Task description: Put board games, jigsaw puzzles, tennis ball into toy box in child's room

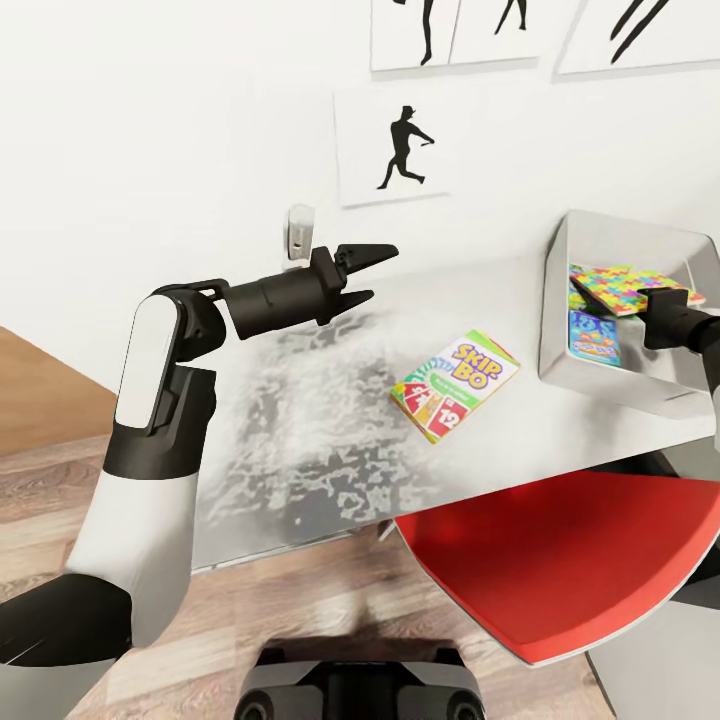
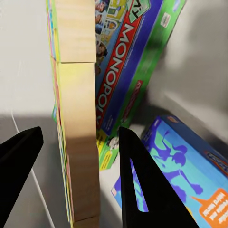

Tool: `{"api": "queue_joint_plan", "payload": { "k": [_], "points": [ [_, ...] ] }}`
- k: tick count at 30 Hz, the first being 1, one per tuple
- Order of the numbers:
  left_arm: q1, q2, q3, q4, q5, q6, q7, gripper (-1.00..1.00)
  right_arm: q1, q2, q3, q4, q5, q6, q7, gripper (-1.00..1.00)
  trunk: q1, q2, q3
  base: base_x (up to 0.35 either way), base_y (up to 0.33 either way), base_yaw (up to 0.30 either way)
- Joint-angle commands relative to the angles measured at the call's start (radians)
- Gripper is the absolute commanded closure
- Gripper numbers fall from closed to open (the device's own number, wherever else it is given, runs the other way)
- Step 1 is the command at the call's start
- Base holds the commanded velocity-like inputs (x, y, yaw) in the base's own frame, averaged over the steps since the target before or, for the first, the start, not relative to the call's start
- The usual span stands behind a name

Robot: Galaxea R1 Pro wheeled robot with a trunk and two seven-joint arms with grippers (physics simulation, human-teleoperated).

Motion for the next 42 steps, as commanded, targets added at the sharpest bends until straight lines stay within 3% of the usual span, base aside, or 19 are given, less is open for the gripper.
{"api": "queue_joint_plan", "payload": {
  "k": [1,14,15,42],
  "points": [
    [-0.001,0.000,0.001,0.000,0.010,0.002,0.011,-1.00,0.001,0.000,0.004,0.026,0.020,0.005,-0.010,1.00,0.001,-0.001,-0.002,0.000,0.000,0.018],
    [-0.001,0.000,0.001,0.000,0.008,0.002,0.011,-1.00,0.006,0.000,0.003,-0.010,0.019,0.001,-0.007,1.00,0.001,-0.001,-0.003,0.000,0.000,0.006],
    [-0.001,0.000,0.001,0.000,0.008,0.002,0.011,-1.00,0.006,0.001,0.003,-0.012,0.018,0.001,-0.007,-1.00,0.001,-0.001,-0.003,0.000,0.000,0.001],
    [-0.001,-0.001,0.001,0.000,0.009,0.002,0.011,-1.00,0.003,-0.005,0.001,-0.046,0.018,0.009,-0.009,-1.00,0.001,-0.001,-0.004,0.000,0.000,0.000]
  ]
}}
